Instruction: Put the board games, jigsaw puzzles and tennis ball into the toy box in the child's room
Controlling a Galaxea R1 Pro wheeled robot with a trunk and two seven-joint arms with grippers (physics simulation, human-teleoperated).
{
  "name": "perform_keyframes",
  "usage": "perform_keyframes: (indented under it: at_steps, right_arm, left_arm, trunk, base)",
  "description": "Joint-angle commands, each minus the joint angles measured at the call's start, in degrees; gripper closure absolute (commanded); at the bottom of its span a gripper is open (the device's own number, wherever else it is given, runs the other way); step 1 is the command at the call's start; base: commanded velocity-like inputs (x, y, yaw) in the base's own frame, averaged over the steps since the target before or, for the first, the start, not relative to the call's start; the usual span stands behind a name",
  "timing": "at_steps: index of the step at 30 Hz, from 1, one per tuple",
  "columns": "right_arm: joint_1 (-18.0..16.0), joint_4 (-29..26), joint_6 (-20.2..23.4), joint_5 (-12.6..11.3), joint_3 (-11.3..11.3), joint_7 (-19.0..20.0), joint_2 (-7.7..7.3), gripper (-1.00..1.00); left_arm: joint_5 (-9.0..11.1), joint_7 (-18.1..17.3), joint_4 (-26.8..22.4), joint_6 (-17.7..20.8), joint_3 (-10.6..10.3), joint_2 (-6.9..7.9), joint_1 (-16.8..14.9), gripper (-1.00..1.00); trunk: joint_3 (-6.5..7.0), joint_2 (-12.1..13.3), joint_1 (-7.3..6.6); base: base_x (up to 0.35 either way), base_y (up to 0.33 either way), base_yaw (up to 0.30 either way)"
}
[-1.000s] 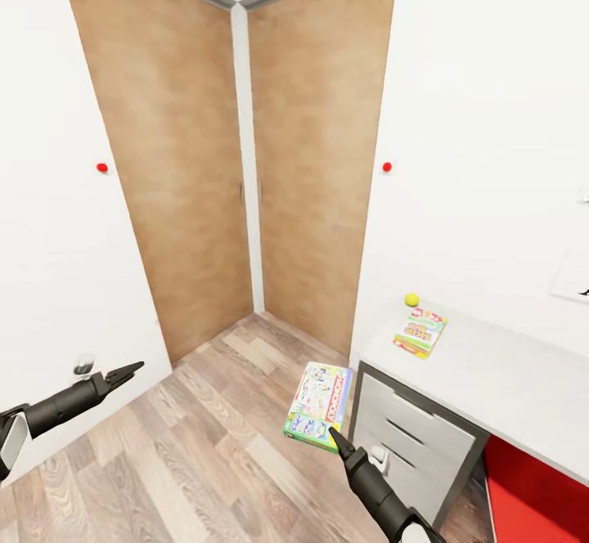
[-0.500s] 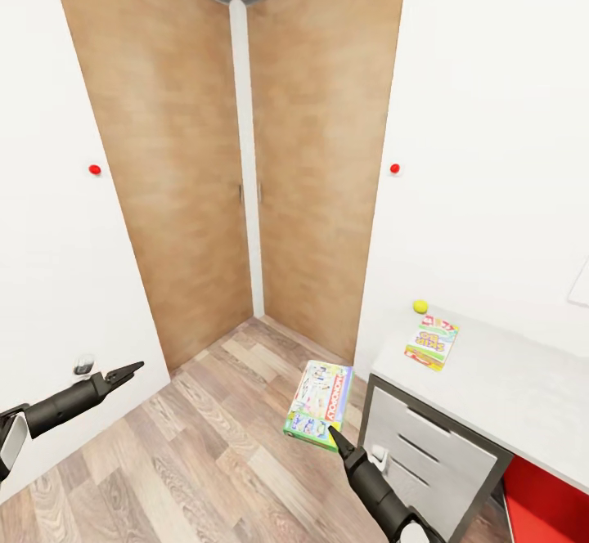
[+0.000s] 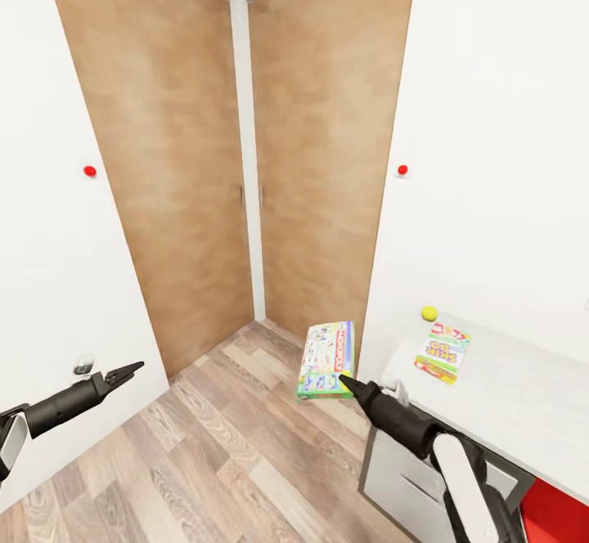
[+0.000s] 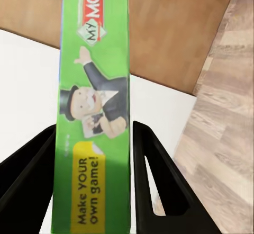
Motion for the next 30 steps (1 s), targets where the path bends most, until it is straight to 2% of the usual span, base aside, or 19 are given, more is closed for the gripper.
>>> perform_keyframes:
  at_steps: [1, 4, 6, 10, 17, 26, 30]
  right_arm:
    - [-1.9, -2.3, 3.2, -2.2, -0.6, -2.7, 0.03, 1.0]
    - [-3.9, -3.8, 5.4, -6.3, -1.2, -5.4, -0.1, 1.0]
    - [-4.4, -4.1, 5.9, -7.4, -1.4, -6.3, -0.17, 1.0]
    - [-4.6, -4.3, 6.4, -7.9, -1.5, -6.9, -0.25, 1.0]
    - [-4.8, -4.3, 6.6, -8.3, -1.8, -6.7, -0.27, 1.0]
    - [-5.1, -5.1, 8.5, -8.5, -6.4, -6.5, -0.68, 1.0]
    - [-5.1, -5.1, 9.3, -8.5, -7.8, -6.5, -0.83, 1.0]
  left_arm:
    - [0.0, -0.1, 0.0, 0.6, 0.1, -0.03, -0.1, -1.0]
    - [0.1, -0.1, 0.0, 0.6, 0.1, -0.06, -0.1, -1.0]
    - [0.1, -0.1, 0.0, 0.5, 0.1, -0.08, -0.1, -1.0]
    - [0.1, -0.2, 0.0, 0.5, 0.1, -0.36, -0.1, -1.0]
    - [0.1, -0.3, 0.0, 0.5, 0.1, -0.52, -0.1, -1.0]
    - [0.2, -0.7, -0.4, 0.6, 0.0, -0.52, -0.1, -1.0]
    - [0.2, -0.7, -0.4, 0.6, 0.0, -0.53, -0.1, -1.0]
  trunk:
    - [-0.14, -0.1, 0.04]
    - [-0.14, -0.1, 0.04]
    - [-0.14, -0.1, 0.04]
    - [-0.14, -0.1, 0.04]
    - [-0.14, -0.1, 0.04]
    - [-0.14, -0.1, 0.04]
    - [-0.14, -0.1, 0.04]
  base:
    - [0.056, 0.001, 0.0]
    - [0.027, 0.0, 0.0]
    - [-0.077, 0.0, 0.0]
    - [-0.085, 0.0, -0.072]
    - [-0.01, 0.0, -0.248]
    - [0.0, 0.0, -0.282]
    - [0.0, 0.0, -0.283]
